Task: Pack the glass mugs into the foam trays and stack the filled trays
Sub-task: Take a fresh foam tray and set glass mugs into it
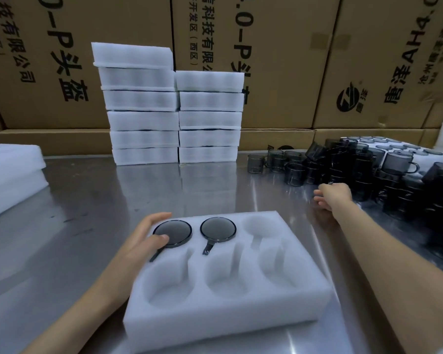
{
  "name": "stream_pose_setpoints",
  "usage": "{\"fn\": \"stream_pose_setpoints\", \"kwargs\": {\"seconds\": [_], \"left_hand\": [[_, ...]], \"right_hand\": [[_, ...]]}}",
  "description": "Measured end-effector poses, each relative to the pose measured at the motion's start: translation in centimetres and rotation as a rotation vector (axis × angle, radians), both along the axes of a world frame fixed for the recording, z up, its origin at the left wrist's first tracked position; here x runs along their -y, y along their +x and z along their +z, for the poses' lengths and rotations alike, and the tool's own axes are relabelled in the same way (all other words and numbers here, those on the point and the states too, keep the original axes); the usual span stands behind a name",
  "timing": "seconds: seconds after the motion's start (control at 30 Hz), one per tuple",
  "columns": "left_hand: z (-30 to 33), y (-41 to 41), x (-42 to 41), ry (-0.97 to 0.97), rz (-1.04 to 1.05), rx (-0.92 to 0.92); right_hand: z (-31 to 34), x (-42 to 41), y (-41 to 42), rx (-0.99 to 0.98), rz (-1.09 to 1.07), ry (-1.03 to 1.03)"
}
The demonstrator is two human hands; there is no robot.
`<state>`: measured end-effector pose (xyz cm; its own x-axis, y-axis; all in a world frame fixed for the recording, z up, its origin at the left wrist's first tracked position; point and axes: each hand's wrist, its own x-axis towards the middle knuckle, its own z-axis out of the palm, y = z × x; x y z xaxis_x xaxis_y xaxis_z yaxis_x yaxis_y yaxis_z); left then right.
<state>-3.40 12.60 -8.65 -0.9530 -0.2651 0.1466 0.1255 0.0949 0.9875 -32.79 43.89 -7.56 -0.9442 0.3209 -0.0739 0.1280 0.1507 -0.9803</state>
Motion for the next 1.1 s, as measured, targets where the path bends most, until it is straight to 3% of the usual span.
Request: {"fn": "stream_pose_setpoints", "kwargs": {"seconds": [0.2,0.4,0.9,1.1], "left_hand": [[-0.1,0.0,0.1,0.016,-0.039,-0.009],[0.1,0.1,0.0,0.033,-0.029,0.0],[1.1,1.4,-0.8,-0.117,0.056,-0.01],[1.4,1.7,-0.9,-0.171,0.07,0.007]], "right_hand": [[-0.1,-0.2,1.0,-0.044,0.023,0.054],[-1.3,0.0,5.5,-0.17,0.0,0.236],[0.1,0.5,19.7,-0.265,0.386,0.304],[0.8,-0.6,19.9,-0.448,0.034,0.541]]}}
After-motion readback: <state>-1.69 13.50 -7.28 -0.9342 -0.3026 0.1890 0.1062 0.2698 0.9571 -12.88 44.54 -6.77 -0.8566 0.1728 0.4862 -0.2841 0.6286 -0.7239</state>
